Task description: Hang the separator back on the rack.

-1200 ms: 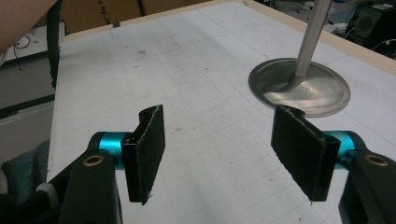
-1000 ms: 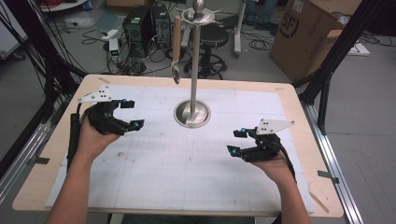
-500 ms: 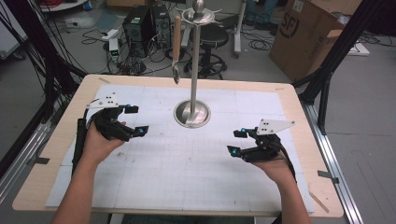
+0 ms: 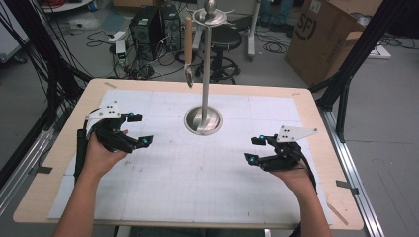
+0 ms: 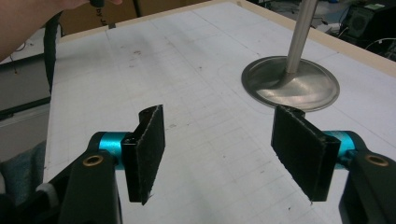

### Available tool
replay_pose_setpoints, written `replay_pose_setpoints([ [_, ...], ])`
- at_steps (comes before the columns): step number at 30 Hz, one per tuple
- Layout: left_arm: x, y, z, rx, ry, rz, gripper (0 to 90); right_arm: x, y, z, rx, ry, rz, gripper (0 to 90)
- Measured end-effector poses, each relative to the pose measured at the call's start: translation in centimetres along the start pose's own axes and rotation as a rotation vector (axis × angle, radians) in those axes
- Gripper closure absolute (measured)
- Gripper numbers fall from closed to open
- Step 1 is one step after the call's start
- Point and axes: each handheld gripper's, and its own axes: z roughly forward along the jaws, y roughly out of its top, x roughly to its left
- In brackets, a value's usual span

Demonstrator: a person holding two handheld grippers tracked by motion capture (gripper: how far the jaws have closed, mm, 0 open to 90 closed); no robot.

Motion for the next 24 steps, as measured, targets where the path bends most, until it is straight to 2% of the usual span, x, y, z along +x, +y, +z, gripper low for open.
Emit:
replay_pose_setpoints([
  [6,-0.3,0.1,-0.1,0.001,0.006,0.015,1.7,-0.1,0.0,0.5,0.013,0.000,0.002,34.4],
  [12,-0.2,0.0,-0.2,0.000,0.008,0.010,1.7,0.0,0.0,0.5,0.014,0.000,0.000,34.4],
  [15,-0.2,0.0,-0.2,-0.012,-0.011,0.004,1.7,-0.1,0.0,0.6,0.016,0.003,0.003,34.4],
  [24,-0.2,-0.2,-0.6,-0.005,0.003,0.003,1.6,-0.2,0.0,1.1,0.019,0.013,0.000,34.3],
])
